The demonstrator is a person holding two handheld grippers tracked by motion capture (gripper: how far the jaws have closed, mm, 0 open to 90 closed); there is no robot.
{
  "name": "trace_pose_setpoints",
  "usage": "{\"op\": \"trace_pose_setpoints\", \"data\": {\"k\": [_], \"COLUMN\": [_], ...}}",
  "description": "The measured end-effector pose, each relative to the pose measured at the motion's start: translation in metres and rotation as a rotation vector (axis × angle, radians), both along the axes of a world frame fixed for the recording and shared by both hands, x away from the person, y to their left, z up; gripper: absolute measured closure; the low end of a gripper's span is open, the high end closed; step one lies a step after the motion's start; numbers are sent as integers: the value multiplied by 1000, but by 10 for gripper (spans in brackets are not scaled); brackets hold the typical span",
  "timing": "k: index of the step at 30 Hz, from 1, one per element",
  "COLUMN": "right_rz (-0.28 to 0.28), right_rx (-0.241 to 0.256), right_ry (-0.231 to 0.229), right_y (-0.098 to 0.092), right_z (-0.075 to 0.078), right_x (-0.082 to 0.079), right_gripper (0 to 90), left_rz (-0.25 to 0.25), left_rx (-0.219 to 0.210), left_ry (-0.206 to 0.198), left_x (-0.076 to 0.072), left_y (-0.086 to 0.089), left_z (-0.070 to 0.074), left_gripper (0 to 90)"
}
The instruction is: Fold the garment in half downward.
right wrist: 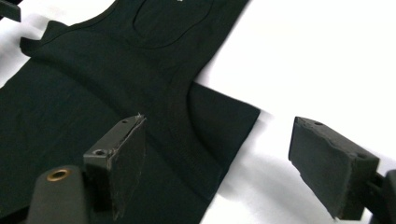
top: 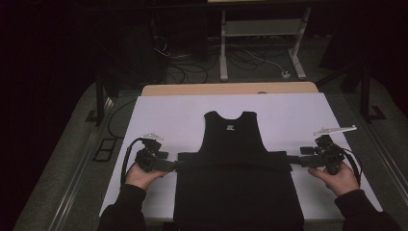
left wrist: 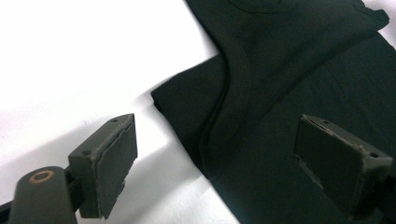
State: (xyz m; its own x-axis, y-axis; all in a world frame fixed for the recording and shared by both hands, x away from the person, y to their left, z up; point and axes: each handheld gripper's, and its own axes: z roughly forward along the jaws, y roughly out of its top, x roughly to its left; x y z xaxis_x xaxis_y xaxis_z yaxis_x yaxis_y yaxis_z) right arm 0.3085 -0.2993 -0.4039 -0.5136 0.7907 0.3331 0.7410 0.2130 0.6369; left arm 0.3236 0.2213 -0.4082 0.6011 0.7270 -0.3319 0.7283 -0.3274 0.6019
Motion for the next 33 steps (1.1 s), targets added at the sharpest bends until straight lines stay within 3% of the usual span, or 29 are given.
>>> {"op": "trace_pose_setpoints", "data": {"k": [9,17,25,33], "right_rz": [18,28,33,46], "right_rx": [-17,-3,-11,-35], "right_ry": [-6,-2,-12,-23], "right_y": [3,-2,-4,-1], "right_z": [6,10,17,25], "right_x": [10,20,28,37], "right_gripper": [128,0,0,0], "left_rz": [-8,-9,-14,-33], "left_rx": [13,16,10,30], "left_ry": [9,3,-10,-16], "left_x": [9,16,21,27], "left_y": [-2,-4,0,-3], "left_z": [2,7,13,18], "left_gripper": [4,0,0,0]}}
